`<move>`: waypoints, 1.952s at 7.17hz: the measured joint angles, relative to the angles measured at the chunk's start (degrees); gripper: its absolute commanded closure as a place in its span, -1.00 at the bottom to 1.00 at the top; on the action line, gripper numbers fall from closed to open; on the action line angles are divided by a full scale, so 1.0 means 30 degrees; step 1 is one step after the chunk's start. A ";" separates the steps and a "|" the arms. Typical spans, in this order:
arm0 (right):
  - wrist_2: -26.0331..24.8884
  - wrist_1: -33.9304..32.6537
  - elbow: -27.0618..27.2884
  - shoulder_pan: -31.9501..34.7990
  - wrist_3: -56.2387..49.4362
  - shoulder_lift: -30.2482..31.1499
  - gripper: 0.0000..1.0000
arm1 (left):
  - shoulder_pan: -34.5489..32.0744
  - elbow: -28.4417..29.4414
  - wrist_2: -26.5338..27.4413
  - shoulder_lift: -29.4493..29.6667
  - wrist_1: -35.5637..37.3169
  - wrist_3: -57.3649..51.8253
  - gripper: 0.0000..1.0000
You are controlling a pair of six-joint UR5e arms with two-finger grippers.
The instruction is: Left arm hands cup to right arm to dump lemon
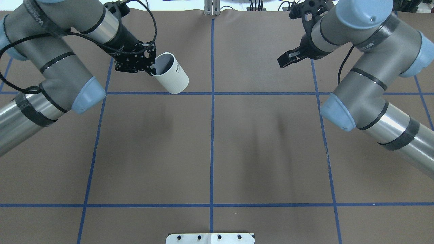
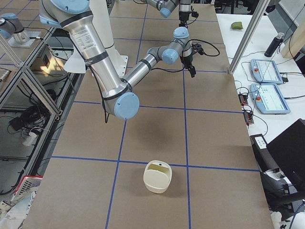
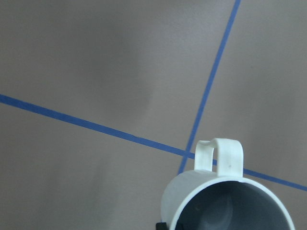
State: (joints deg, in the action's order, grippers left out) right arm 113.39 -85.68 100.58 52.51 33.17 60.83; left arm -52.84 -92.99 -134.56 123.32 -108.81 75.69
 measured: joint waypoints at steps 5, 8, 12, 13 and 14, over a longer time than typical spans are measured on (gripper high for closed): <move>0.3944 -0.3756 0.0053 0.5650 -0.8509 0.3593 -1.00 | -0.0914 -0.3387 0.2842 -0.8029 -0.0018 -0.8914 1.00; 0.4158 -0.6072 -0.0024 0.7765 -1.2821 0.4233 -1.00 | -0.0951 -0.2991 0.3371 -0.9874 -0.0009 -1.2079 0.84; 0.4330 -0.6291 -0.0025 0.8434 -1.3193 0.4922 -1.00 | -0.0919 -0.2607 0.3264 -0.9988 0.0021 -1.2366 -1.00; 0.4611 -0.6295 -0.0016 0.8621 -1.3195 0.5120 -1.00 | -0.1092 -0.2696 0.3253 -1.0006 0.0024 -1.2366 -1.00; 0.4877 -0.6251 -0.0014 0.8887 -1.3202 0.5479 -1.00 | -0.1478 -0.2769 0.3154 -1.0014 0.0113 -1.2461 -1.00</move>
State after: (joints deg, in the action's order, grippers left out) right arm 128.02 -104.43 100.54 79.17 -6.43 77.27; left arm -57.27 -101.30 -125.10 93.28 -108.47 38.30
